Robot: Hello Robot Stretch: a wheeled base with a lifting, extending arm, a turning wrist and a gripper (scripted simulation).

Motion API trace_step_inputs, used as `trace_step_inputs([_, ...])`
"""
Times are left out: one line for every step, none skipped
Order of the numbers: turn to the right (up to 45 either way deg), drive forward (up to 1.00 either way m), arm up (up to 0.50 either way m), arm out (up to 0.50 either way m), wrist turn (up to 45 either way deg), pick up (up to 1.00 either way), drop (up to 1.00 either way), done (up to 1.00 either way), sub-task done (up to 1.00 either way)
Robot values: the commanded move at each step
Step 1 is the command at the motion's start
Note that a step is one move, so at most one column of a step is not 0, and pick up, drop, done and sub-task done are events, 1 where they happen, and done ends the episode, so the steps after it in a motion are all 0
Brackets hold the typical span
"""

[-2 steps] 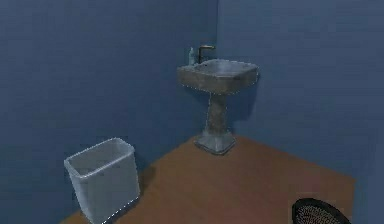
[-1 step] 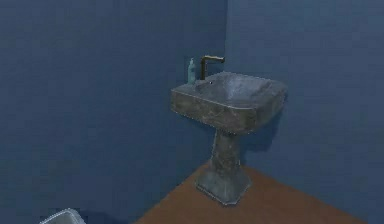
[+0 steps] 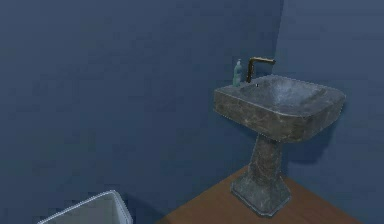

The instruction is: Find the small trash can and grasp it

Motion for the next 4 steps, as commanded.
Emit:
trace_step_inputs([0.0,0.00,0.32,0.00,0.0,0.00,0.00,0.00,0.00])
trace_step_inputs([0.0,0.00,0.00,0.36,0.0,0.00,0.00,0.00,0.00])
trace_step_inputs([0.0,0.00,0.00,0.00,45.0,0.00,0.00,0.00,0.00])
trace_step_inputs([0.0,0.00,0.00,0.00,45.0,0.00,0.00,0.00,0.00])
